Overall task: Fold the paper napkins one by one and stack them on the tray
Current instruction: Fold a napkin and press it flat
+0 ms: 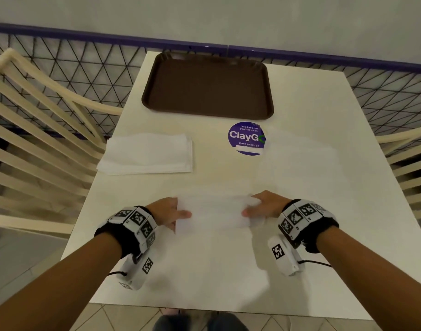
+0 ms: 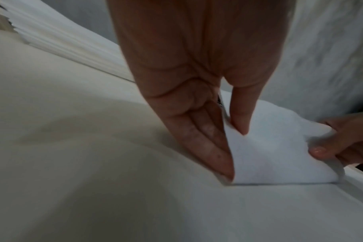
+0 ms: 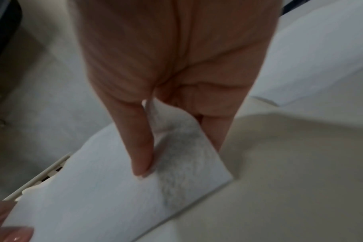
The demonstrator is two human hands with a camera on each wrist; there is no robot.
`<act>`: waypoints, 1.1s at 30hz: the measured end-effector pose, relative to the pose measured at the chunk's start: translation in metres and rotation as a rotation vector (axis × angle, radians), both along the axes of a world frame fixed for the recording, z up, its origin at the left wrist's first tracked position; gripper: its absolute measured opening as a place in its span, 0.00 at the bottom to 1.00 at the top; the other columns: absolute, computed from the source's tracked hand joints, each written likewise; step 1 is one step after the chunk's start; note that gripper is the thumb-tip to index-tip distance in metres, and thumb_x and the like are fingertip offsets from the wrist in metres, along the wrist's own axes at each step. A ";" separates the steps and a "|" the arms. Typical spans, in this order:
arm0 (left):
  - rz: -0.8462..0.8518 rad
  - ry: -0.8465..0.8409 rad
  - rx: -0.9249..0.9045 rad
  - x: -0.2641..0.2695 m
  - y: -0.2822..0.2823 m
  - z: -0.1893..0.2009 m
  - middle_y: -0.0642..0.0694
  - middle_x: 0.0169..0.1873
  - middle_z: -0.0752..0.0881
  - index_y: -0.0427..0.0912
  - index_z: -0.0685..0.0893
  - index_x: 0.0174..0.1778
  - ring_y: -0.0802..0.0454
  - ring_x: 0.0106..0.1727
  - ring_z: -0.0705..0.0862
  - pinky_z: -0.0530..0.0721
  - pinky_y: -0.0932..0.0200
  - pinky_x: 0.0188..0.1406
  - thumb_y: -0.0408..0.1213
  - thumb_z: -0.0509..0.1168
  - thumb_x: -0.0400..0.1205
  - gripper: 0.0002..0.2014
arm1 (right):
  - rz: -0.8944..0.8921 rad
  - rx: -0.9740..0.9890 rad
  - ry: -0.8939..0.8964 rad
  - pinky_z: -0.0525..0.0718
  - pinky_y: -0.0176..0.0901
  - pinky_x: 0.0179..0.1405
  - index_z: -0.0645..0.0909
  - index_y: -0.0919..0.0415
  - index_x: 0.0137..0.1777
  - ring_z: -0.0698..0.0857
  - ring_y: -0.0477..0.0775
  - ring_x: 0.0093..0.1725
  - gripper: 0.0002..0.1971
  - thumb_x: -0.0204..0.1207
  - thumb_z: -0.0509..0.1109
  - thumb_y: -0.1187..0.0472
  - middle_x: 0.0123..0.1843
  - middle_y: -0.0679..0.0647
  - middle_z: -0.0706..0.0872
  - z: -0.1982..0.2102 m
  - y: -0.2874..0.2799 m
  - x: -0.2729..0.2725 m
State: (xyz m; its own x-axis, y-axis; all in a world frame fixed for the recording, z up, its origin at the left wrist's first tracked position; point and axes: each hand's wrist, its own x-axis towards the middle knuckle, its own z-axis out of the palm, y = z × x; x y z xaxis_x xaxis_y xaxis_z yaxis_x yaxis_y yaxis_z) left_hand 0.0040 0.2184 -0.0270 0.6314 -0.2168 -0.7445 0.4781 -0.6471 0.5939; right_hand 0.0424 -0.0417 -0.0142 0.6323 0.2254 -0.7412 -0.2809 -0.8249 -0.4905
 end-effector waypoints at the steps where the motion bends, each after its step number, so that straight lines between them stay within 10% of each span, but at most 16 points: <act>1: 0.021 0.034 -0.021 -0.001 -0.001 0.000 0.37 0.51 0.86 0.31 0.77 0.61 0.44 0.43 0.86 0.86 0.65 0.38 0.36 0.60 0.84 0.14 | -0.047 0.026 0.041 0.82 0.56 0.61 0.80 0.62 0.65 0.84 0.58 0.55 0.19 0.74 0.73 0.59 0.53 0.56 0.84 -0.004 -0.002 -0.001; 8: 0.202 0.060 -0.049 0.001 -0.001 -0.001 0.37 0.50 0.82 0.37 0.75 0.59 0.50 0.37 0.84 0.86 0.66 0.27 0.35 0.59 0.85 0.09 | -0.232 0.151 0.016 0.83 0.54 0.55 0.83 0.63 0.42 0.83 0.58 0.46 0.06 0.77 0.70 0.61 0.43 0.60 0.85 -0.010 -0.007 0.003; 14: 0.249 0.041 0.005 0.002 -0.001 -0.003 0.39 0.43 0.84 0.37 0.76 0.54 0.49 0.36 0.84 0.86 0.63 0.31 0.37 0.59 0.85 0.08 | -0.205 0.068 -0.132 0.76 0.43 0.37 0.68 0.59 0.27 0.77 0.56 0.34 0.20 0.78 0.69 0.55 0.29 0.54 0.76 -0.016 -0.003 0.009; 20: 0.266 0.003 0.074 0.000 -0.002 0.001 0.42 0.36 0.85 0.37 0.77 0.51 0.41 0.40 0.87 0.86 0.49 0.48 0.41 0.58 0.85 0.10 | -0.100 -0.029 -0.254 0.64 0.38 0.30 0.60 0.58 0.26 0.70 0.53 0.32 0.24 0.80 0.65 0.53 0.27 0.51 0.67 -0.014 0.006 0.013; 25: 0.213 -0.119 0.309 -0.003 -0.010 0.010 0.50 0.28 0.75 0.43 0.66 0.31 0.50 0.34 0.76 0.70 0.69 0.25 0.44 0.57 0.86 0.18 | -0.065 -0.080 -0.274 0.67 0.41 0.39 0.60 0.58 0.26 0.72 0.56 0.43 0.24 0.80 0.64 0.53 0.28 0.51 0.66 -0.016 0.010 0.018; 29: 0.224 -0.141 0.372 -0.004 -0.011 0.007 0.50 0.29 0.72 0.43 0.63 0.29 0.50 0.34 0.74 0.66 0.70 0.23 0.46 0.56 0.85 0.20 | -0.059 -0.102 -0.249 0.65 0.39 0.28 0.61 0.60 0.26 0.77 0.62 0.43 0.24 0.80 0.64 0.51 0.28 0.53 0.67 -0.018 0.012 0.023; 33: 0.188 -0.141 0.432 -0.001 -0.012 0.005 0.42 0.43 0.78 0.42 0.68 0.32 0.46 0.43 0.76 0.72 0.59 0.41 0.47 0.57 0.85 0.17 | -0.039 -0.129 -0.274 0.64 0.38 0.27 0.61 0.60 0.25 0.74 0.58 0.41 0.25 0.80 0.64 0.51 0.27 0.53 0.66 -0.017 0.015 0.024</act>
